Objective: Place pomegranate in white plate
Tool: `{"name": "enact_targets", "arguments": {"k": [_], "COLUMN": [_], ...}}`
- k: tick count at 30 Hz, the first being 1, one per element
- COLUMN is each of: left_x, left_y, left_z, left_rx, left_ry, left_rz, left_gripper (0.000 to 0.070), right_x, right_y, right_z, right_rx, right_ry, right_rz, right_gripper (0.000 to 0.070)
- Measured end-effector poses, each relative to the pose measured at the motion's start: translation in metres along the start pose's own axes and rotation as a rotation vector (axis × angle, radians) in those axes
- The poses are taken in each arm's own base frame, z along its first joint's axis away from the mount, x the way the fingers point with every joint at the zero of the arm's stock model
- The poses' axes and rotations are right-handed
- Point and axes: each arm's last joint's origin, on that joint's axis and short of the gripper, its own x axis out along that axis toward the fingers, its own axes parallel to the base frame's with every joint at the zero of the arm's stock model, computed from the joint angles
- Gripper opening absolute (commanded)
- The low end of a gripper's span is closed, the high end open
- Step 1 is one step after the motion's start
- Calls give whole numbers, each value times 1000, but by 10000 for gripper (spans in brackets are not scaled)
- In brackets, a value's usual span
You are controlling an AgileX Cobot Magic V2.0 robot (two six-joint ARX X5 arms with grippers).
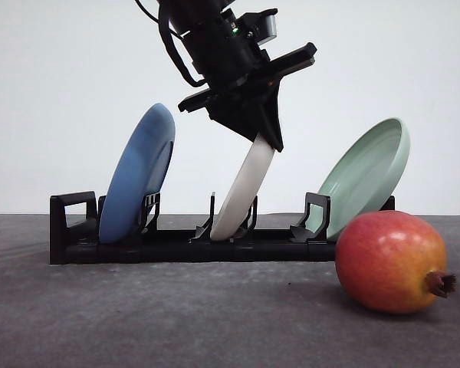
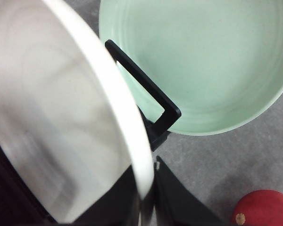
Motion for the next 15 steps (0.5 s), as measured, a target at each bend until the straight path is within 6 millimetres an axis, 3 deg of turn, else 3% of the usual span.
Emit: {"name": "enact_targets", "arguments": {"k": [6,15], "left_x": [-24,-110], "left_y": [-5,-34], "left_z": [8,18], "left_rx": [6,55], "left_ry": [-57,-200], "left_rz": [-11,-81], "left_gripper": [0,0], "right_x": [0,0], "right_y": [0,1], "right_z": [0,0], "right_rx": [2,1], "right_ry": [2,5], "right_rz": [0,8], "right_gripper": [631,631]}}
